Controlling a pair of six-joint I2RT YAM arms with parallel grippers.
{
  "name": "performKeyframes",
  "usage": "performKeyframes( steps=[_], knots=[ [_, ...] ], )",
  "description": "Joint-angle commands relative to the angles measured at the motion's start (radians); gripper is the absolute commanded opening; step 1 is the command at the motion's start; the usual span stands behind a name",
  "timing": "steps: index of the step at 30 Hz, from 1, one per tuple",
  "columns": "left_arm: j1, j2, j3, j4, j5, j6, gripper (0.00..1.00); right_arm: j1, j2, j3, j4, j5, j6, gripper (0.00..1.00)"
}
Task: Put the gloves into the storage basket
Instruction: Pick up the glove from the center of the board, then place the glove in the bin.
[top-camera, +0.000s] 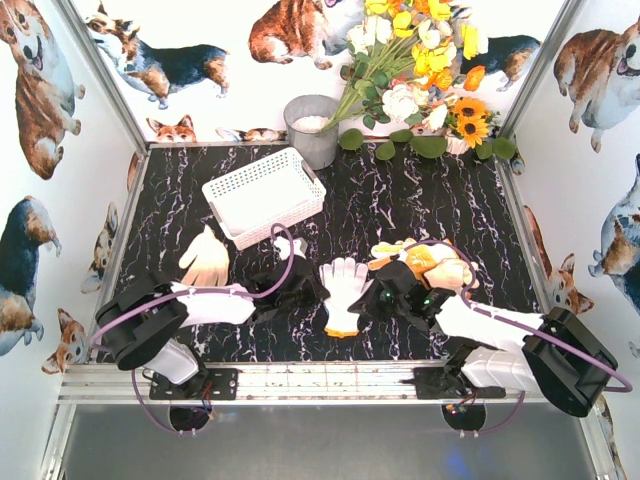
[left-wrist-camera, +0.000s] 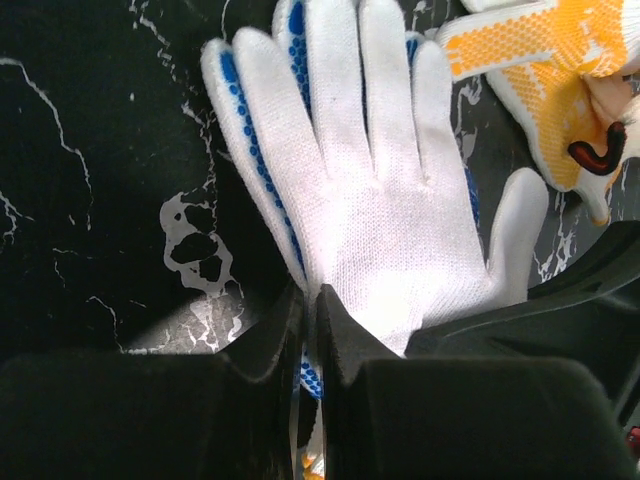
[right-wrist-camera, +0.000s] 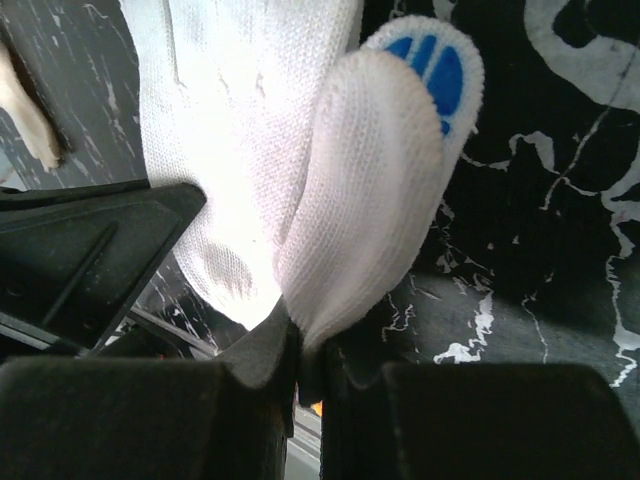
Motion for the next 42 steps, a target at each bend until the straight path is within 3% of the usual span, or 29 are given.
performKeyframes(
  steps=[1,18,27,35,42],
  knots=[
    [0.014,-0.045,0.057,-0.098,-0.014,0.055,0.0,-0.004,-0.027,0.066,0.01,0.03,0.02,0.0],
    [0.128,-0.135,0.148,-0.231,0.115,0.123,0.0,-0.004,-0.027,0.157,0.028,0.014,0.065,0.0],
    [0.259,-0.162,0.271,-0.331,0.288,0.217,0.0,-0.004,0.007,0.252,0.081,0.009,0.089,0.0],
    [0.429,-0.101,0.462,-0.512,0.431,0.405,0.0,-0.001,0.182,0.456,0.146,0.018,0.077,0.0],
    [0.579,0.04,0.683,-0.66,0.572,0.578,0.0,-0.001,0.394,0.678,0.195,0.028,0.05,0.0]
  ],
)
